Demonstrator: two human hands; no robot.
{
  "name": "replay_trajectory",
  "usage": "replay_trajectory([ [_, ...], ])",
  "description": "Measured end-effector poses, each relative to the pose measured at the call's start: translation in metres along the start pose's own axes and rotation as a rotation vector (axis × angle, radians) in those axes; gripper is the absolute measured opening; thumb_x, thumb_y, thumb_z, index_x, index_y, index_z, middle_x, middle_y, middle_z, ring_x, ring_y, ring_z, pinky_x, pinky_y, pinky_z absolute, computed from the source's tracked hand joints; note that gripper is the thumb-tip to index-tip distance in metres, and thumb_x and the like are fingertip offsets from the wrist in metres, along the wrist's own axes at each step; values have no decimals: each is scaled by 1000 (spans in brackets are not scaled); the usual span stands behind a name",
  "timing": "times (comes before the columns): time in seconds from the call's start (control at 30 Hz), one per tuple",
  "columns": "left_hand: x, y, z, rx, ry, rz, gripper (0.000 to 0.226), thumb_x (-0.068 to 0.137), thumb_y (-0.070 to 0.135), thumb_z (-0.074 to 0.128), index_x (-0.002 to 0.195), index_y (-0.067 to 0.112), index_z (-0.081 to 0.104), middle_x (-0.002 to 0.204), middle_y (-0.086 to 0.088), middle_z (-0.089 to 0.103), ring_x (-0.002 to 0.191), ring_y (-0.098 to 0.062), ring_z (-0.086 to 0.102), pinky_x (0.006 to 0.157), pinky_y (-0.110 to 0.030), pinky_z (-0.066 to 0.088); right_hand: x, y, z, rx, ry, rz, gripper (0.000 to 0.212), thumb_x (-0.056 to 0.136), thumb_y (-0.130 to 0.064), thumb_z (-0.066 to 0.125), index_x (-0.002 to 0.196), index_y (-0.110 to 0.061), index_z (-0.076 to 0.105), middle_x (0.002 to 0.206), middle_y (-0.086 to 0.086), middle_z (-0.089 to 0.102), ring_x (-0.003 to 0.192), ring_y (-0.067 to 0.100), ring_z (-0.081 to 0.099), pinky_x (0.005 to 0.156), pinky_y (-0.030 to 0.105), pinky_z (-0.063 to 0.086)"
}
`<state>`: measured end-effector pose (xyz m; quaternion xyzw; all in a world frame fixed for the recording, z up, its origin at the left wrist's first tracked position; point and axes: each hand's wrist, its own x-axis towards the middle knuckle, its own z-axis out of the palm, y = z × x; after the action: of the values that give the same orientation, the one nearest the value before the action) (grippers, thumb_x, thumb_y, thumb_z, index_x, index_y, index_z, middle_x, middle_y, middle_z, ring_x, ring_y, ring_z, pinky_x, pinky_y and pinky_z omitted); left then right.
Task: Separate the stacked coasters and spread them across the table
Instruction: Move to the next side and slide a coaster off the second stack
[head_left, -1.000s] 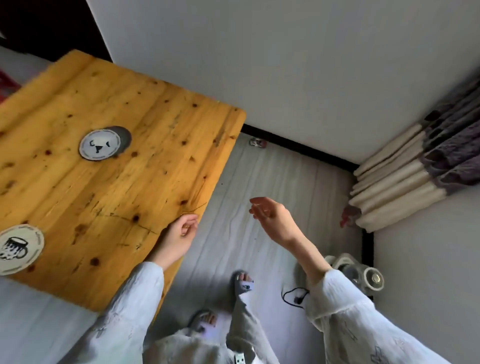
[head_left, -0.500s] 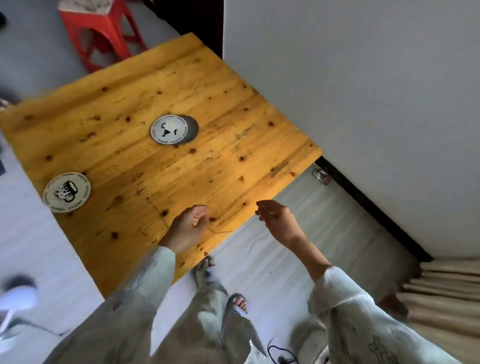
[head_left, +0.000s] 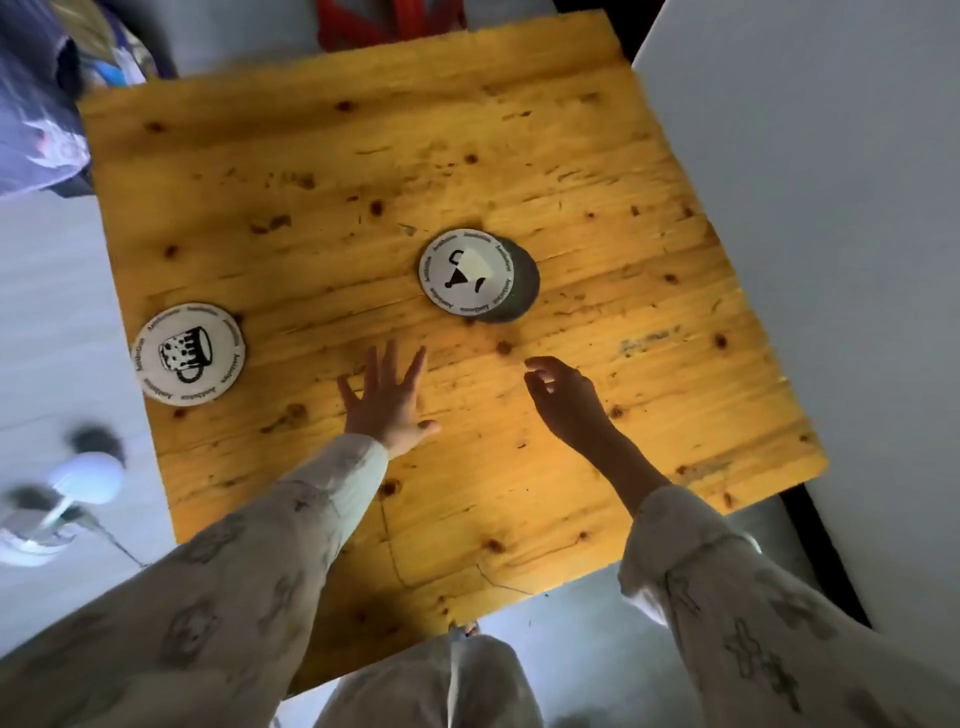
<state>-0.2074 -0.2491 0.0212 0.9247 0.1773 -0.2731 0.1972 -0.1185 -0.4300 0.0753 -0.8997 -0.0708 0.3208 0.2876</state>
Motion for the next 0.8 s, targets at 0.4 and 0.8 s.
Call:
replay_trajectory([
  [0.4, 19, -15, 16, 92, 11, -24, 118, 64, 56, 67, 136, 36, -25, 151, -9, -29, 139, -33, -24, 104, -72, 2, 137, -56, 22, -584, 55, -350, 71, 87, -42, 57, 144, -15, 24, 156, 14, 18, 144, 32, 15, 115, 47, 23],
  [0.8, 18, -14, 16, 47, -3, -30, 118, 65, 52, 68, 127, 41, -31, 150, -6, -33, 138, -30, -27, 103, -72, -1, 125, -44, 29, -871, 58, -553, 38, 99, -21, 27, 131, -7, 41, 152, 10, 30, 141, 28, 25, 106, 45, 40],
])
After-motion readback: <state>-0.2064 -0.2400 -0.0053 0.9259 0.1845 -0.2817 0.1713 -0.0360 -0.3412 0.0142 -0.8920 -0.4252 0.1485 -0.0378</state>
